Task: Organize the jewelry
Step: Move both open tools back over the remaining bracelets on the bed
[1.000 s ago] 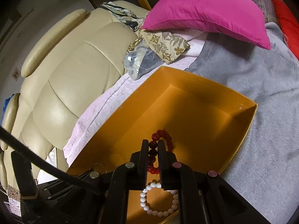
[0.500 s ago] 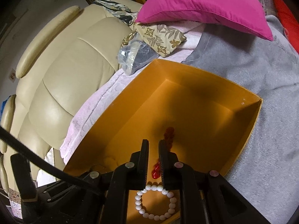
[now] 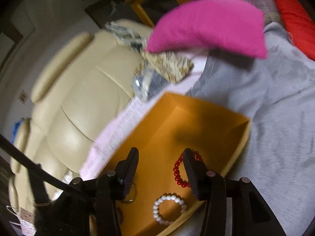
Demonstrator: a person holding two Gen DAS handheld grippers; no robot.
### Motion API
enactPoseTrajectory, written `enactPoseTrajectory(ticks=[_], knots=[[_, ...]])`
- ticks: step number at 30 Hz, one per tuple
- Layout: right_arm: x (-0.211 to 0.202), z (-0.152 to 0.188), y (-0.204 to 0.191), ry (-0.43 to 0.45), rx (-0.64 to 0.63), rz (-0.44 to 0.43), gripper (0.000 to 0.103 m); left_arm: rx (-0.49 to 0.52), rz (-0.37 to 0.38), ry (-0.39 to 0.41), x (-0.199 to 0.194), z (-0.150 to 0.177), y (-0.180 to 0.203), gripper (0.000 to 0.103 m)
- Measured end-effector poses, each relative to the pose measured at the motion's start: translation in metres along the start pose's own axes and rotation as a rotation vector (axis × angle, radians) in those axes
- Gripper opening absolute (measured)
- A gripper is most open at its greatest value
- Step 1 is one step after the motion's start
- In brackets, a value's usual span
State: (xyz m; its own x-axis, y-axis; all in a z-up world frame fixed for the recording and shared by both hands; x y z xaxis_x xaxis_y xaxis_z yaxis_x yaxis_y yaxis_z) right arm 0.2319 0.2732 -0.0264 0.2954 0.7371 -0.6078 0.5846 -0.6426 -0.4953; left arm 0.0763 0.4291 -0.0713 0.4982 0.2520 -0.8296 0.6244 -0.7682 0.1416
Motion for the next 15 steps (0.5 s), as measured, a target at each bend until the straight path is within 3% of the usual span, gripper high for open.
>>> enactPoseTrajectory(ticks=[5,10,15], knots=[[-0.089,-0.001,0.0,0.133,-0.019,-0.021,0.062,0.021,0.03,0.09,-0.048,0.007,0.017,0.061],[-0.165,0.026,0.022,0.207,-0.032,0.004,0.062,0.086,0.082,0.155,-0.085,0.027,0.062,0.062],[-0.229,0.066,0.058,0.246,-0.027,0.095,0.065,0.185,0.147,0.137,-0.102,0.072,0.114,0.064]])
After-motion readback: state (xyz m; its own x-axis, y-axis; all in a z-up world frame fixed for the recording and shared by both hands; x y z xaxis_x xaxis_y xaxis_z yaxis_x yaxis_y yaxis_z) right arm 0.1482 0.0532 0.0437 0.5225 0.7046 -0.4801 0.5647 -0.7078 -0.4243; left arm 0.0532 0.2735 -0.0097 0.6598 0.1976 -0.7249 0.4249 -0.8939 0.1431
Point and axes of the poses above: each gripper's, at about its wrist camera, not at the fingertips, and x roughly the way its jaws point, y to its right, z to its underside, the point moved 7 cm from there along x, roughly the way its jaws point, and after that the axes turned 1 degree about y, right-handed, at the moved point
